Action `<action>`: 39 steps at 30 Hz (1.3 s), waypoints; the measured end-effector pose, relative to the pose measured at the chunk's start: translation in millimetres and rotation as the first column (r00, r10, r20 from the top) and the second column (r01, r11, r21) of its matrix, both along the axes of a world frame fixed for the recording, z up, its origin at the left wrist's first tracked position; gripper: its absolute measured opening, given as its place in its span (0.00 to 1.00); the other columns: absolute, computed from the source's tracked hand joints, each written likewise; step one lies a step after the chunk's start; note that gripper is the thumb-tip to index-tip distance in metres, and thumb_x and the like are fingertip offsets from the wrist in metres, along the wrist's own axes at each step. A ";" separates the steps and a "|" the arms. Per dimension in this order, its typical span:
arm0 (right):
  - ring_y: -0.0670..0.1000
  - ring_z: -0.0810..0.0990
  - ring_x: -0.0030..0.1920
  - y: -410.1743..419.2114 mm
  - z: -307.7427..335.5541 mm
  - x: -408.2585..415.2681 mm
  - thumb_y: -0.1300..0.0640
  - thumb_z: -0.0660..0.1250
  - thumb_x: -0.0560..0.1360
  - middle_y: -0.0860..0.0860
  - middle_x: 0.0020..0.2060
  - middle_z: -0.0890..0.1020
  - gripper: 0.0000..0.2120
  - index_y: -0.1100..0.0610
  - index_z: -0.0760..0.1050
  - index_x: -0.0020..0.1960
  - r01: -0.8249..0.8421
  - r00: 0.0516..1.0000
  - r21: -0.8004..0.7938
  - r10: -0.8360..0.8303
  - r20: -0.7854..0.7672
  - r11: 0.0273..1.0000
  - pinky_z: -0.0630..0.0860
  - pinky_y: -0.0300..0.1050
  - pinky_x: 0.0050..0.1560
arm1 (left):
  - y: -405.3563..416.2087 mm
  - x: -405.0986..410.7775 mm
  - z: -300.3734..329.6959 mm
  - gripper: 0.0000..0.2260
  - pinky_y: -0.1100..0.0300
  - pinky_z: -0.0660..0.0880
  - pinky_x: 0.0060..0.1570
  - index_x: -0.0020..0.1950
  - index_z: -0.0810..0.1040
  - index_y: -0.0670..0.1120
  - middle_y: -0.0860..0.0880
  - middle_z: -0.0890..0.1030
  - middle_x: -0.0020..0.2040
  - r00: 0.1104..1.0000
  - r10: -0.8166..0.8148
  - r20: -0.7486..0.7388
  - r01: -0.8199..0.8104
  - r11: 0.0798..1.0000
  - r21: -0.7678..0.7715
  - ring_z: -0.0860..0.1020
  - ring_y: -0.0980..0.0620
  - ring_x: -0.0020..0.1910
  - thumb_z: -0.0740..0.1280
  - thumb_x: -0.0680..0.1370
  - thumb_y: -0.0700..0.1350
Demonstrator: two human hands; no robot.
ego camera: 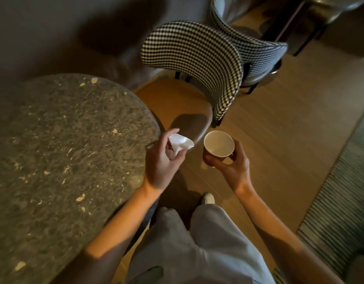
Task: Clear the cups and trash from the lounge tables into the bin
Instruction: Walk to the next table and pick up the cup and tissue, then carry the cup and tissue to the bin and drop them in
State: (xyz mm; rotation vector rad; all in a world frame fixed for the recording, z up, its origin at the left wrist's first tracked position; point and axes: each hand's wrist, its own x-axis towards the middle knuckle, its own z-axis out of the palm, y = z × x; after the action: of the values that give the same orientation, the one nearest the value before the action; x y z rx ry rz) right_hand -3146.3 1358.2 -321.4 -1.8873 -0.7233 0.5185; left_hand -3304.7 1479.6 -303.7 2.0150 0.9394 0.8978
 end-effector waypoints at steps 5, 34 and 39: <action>0.45 0.78 0.55 -44.0 16.5 39.7 0.52 0.81 0.63 0.45 0.55 0.79 0.32 0.49 0.71 0.63 0.125 0.992 0.040 -0.126 0.019 0.991 0.77 0.47 0.54 | -30.2 54.4 19.3 0.19 0.77 0.70 0.48 0.59 0.76 0.44 0.53 0.77 0.54 0.982 -0.172 0.076 0.172 0.985 0.010 0.75 0.59 0.52 0.72 0.69 0.46; 0.36 0.73 0.60 -255.0 5.7 422.1 0.55 0.81 0.62 0.36 0.58 0.73 0.36 0.48 0.68 0.65 0.666 0.742 0.076 -0.670 0.032 0.742 0.72 0.29 0.56 | -173.3 548.3 7.6 0.19 0.71 0.76 0.45 0.58 0.73 0.58 0.73 0.70 0.53 0.605 -0.793 -0.077 0.782 0.610 -0.133 0.73 0.72 0.50 0.73 0.69 0.53; 0.43 0.75 0.60 -238.0 14.4 519.2 0.57 0.82 0.61 0.47 0.60 0.77 0.37 0.54 0.70 0.66 0.743 0.664 0.096 -0.748 0.020 0.662 0.75 0.36 0.57 | -150.9 662.2 14.6 0.21 0.71 0.75 0.42 0.60 0.75 0.52 0.58 0.75 0.55 0.579 -0.811 -0.090 0.801 0.586 -0.124 0.75 0.61 0.50 0.71 0.70 0.55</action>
State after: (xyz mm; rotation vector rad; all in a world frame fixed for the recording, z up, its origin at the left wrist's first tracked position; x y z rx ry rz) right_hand -2627.0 1120.2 -307.0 -1.9272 0.0555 -0.1048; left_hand -2642.4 1328.8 -289.1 2.1245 0.0142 0.1906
